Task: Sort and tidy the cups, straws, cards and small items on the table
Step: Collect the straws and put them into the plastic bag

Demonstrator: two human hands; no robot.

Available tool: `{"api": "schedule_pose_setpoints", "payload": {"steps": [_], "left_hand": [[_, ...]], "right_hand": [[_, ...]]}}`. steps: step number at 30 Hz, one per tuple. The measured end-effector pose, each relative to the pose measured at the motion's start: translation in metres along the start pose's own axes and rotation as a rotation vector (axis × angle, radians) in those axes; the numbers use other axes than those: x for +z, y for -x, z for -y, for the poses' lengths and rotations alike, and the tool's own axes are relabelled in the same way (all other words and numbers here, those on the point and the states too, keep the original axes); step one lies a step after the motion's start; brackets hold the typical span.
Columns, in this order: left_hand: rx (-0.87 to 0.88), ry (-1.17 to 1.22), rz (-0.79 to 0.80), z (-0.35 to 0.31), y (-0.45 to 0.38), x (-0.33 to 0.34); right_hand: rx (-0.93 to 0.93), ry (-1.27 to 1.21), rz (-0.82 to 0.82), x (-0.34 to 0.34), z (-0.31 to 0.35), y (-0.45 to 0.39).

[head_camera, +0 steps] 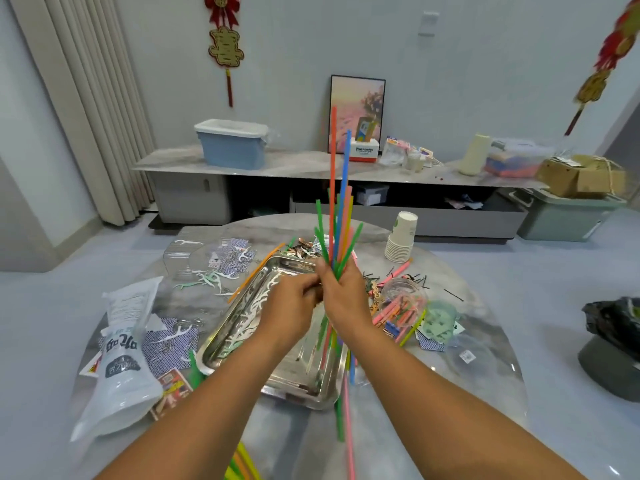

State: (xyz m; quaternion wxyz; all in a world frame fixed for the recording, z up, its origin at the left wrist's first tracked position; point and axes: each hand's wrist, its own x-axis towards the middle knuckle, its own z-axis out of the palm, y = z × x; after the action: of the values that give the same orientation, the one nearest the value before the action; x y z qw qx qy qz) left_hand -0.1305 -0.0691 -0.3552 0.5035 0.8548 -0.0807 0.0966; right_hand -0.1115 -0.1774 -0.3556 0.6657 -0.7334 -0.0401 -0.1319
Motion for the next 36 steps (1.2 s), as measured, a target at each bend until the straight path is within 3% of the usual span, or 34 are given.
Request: {"api": "schedule_pose_setpoints", "payload": {"steps": [4,9,12,25,36], "left_hand": [[-0.056,-0.042,0.084,0.004,0.033,0.008],[-0.225,-0.489,0.157,0.026,0.081,0.019],[-0.248,-0.578,0.236,0.034,0.099,0.02],[-0.16,-0.485,0.215,0.058,0.105,0.026],[-0.25,-0.376,-0.053,0.073,0.034,-0.015]], "right_hand": [[-0.034,0.035,-0.038,-0.024,0.006,0.011],[-0.072,0.021,-0.122,-0.051,0.01,0.028],[-0.06,0.06,-0.107,-0.066,-0.002,0.04],[0.106,0.159,-0.054,-0.086,-0.065,0.075],[0.011,0.06,-0.076,-0.05,-0.029,0.009]]}}
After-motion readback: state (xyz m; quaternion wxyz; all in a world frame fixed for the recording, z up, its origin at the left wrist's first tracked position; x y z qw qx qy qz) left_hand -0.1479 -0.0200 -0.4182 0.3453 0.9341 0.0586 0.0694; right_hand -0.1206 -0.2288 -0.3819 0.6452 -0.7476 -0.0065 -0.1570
